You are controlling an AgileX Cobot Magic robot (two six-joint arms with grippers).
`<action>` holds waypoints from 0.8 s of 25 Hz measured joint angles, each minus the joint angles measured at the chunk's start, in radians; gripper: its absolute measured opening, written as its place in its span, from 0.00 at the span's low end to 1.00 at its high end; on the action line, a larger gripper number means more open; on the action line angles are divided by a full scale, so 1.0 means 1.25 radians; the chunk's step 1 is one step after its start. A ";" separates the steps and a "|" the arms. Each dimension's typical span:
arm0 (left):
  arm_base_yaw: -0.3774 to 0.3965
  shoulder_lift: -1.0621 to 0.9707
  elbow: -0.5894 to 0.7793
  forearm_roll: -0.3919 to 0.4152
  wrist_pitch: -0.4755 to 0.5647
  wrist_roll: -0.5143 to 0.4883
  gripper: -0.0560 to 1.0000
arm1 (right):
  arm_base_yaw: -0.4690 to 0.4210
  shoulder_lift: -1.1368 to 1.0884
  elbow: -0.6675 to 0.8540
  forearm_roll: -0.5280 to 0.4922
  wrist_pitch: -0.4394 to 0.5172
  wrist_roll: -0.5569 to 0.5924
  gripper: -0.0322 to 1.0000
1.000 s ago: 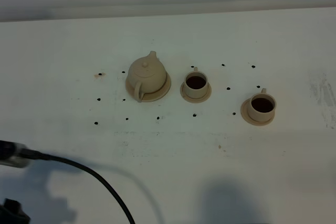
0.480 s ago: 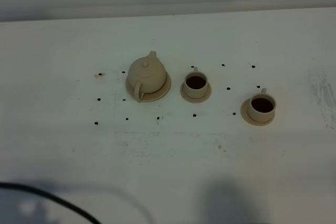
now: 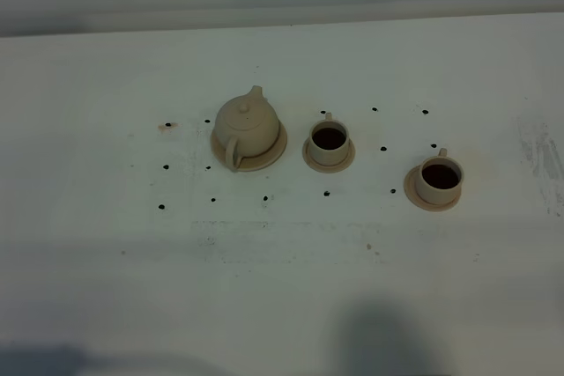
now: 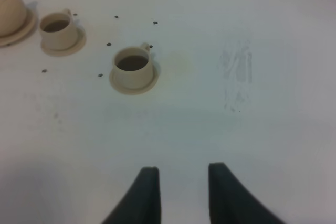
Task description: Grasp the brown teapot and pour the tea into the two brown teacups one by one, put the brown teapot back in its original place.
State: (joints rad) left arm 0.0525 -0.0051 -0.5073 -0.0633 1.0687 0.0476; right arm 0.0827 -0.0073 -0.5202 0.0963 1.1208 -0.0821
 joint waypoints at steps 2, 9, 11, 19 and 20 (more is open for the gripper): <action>0.000 0.000 0.000 0.000 0.000 0.001 0.65 | 0.000 0.000 0.000 0.000 0.000 0.000 0.25; 0.000 0.000 0.000 0.000 0.000 0.002 0.65 | 0.000 0.000 0.000 0.000 0.000 0.000 0.25; 0.000 0.000 0.000 0.000 0.000 0.002 0.65 | 0.000 0.000 0.000 0.000 0.000 0.000 0.25; 0.000 0.000 0.000 0.000 0.000 0.002 0.65 | 0.000 0.000 0.000 0.000 0.000 0.000 0.25; 0.000 0.000 0.000 0.000 0.000 0.002 0.65 | 0.000 0.000 0.000 0.000 0.000 0.000 0.25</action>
State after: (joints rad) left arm 0.0525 -0.0051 -0.5073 -0.0633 1.0687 0.0506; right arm 0.0827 -0.0073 -0.5202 0.0963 1.1208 -0.0821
